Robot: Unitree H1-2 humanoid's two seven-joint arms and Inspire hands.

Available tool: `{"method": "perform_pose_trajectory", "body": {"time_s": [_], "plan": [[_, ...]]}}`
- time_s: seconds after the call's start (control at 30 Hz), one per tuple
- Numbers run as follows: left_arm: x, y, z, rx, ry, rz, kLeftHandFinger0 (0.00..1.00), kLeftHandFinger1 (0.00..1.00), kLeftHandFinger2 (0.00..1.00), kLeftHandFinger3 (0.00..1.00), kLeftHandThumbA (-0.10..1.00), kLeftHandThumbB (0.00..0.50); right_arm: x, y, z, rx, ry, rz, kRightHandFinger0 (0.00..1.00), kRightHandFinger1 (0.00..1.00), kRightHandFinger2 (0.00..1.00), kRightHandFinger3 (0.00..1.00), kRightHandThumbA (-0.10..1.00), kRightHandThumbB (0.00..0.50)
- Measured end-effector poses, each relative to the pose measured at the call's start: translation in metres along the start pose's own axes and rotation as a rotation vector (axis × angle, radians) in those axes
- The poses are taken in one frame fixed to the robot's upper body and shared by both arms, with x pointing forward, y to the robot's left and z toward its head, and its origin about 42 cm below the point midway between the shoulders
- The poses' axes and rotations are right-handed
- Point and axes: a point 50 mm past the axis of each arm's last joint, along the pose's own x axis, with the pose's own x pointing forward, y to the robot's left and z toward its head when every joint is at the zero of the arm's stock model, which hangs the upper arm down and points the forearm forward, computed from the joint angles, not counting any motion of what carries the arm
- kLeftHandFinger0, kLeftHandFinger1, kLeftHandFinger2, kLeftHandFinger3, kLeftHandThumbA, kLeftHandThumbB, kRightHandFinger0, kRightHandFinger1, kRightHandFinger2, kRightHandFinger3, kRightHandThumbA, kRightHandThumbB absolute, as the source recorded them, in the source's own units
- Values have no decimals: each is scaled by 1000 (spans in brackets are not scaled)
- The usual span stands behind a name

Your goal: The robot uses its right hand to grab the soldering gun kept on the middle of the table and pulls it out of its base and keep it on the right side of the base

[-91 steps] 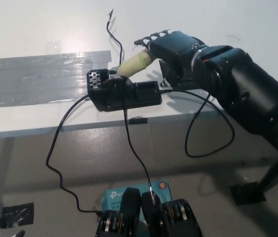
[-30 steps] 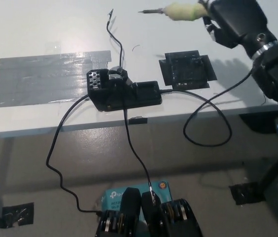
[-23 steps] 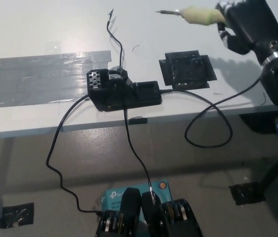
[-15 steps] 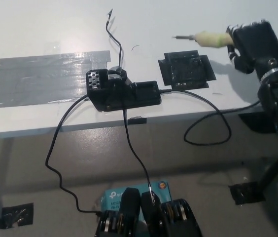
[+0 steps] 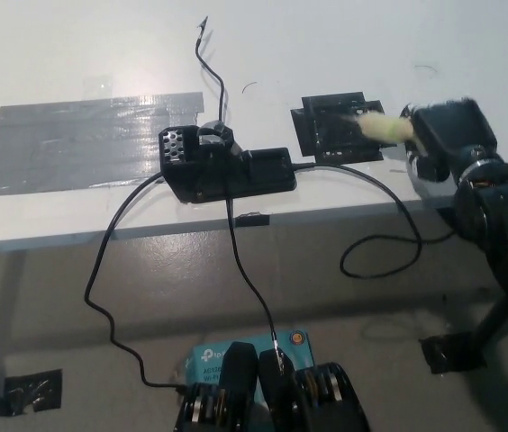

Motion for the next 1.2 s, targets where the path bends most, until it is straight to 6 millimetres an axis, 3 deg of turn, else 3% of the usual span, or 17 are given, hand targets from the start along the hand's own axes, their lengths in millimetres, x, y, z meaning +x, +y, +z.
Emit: {"method": "perform_pose_trajectory", "body": {"time_s": [0.1, 0.13, 0.17, 0.2, 0.23, 0.3, 0.4, 0.43, 0.47, 0.53, 0.57, 0.6, 0.63, 0.77, 0.83, 0.97, 1.2], "plan": [[0, 0, 0, 0, 0, 0, 892, 882, 1000, 1000, 812, 145, -1, 2, 0, 18, 5, 64, 549, 625, 775, 1000, 397, 78], [0, 0, 0, 0, 1, 0, 891, 882, 1000, 1000, 813, 145, -1, 3, 1, 25, 6, 91, 554, 630, 780, 1000, 400, 80], [0, 0, -1, 0, 1, 0, 891, 885, 1000, 1000, 810, 151, -1, 4, 1, 31, 6, 112, 724, 885, 1000, 1000, 495, 101], [-1, 0, -1, 0, 2, 0, 883, 890, 1000, 1000, 810, 154, -1, 4, 1, 35, 5, 131, 871, 1000, 1000, 1000, 578, 109], [-1, 0, -2, -1, 4, 0, 875, 876, 1000, 1000, 810, 165, -1, 5, 1, 41, 3, 154, 1000, 1000, 1000, 1000, 679, 106], [-1, -1, -2, 0, 6, -1, 902, 894, 1000, 1000, 816, 164, -2, 7, 2, 45, -2, 194, 1000, 1000, 1000, 1000, 742, 109], [-2, -1, -4, -1, 10, -1, 919, 908, 1000, 1000, 806, 156, -4, 8, 3, 56, -16, 254, 1000, 1000, 1000, 1000, 707, 104], [-2, -1, -5, -1, 11, -1, 914, 901, 1000, 1000, 803, 163, -5, 6, 2, 60, -23, 264, 1000, 1000, 1000, 1000, 835, 217], [-3, -1, -5, -3, 12, -1, 913, 898, 1000, 1000, 803, 164, -6, 3, 2, 63, -36, 269, 1000, 1000, 1000, 1000, 854, 231], [-3, -1, -6, -4, 13, -1, 884, 885, 1000, 1000, 797, 177, -8, -1, 2, 63, -54, 273, 1000, 1000, 1000, 1000, 987, 353], [-3, -1, -6, -5, 13, 0, 883, 885, 1000, 1000, 797, 176, -9, -2, 2, 57, -60, 277, 1000, 1000, 1000, 1000, 995, 357], [-3, -1, -6, -6, 14, 0, 886, 884, 1000, 1000, 807, 175, -10, -3, 3, 52, -65, 278, 1000, 1000, 1000, 1000, 1000, 416], [-3, -1, -6, -6, 14, 0, 886, 884, 1000, 1000, 806, 134, -11, -4, 3, 49, -69, 281, 1000, 1000, 1000, 1000, 959, 497], [-4, -1, -7, -6, 17, 0, 865, 862, 1000, 1000, 789, 112, -15, -13, 7, 42, -95, 275, 1000, 1000, 1000, 1000, 904, 500], [-4, -1, -8, -8, 18, 1, 861, 851, 1000, 1000, 768, 140, -17, -17, 7, 40, -100, 270, 1000, 1000, 1000, 1000, 966, 500], [-5, 0, -9, -11, 21, 3, 882, 852, 1000, 1000, 781, 130, -20, -27, 6, 44, -107, 248, 1000, 1000, 1000, 1000, 1000, 500], [-5, 1, -8, -12, 19, 4, 941, 890, 1000, 1000, 784, 145, -48, -77, -25, 133, -122, 51, 1000, 1000, 1000, 1000, 1000, 500]]}}
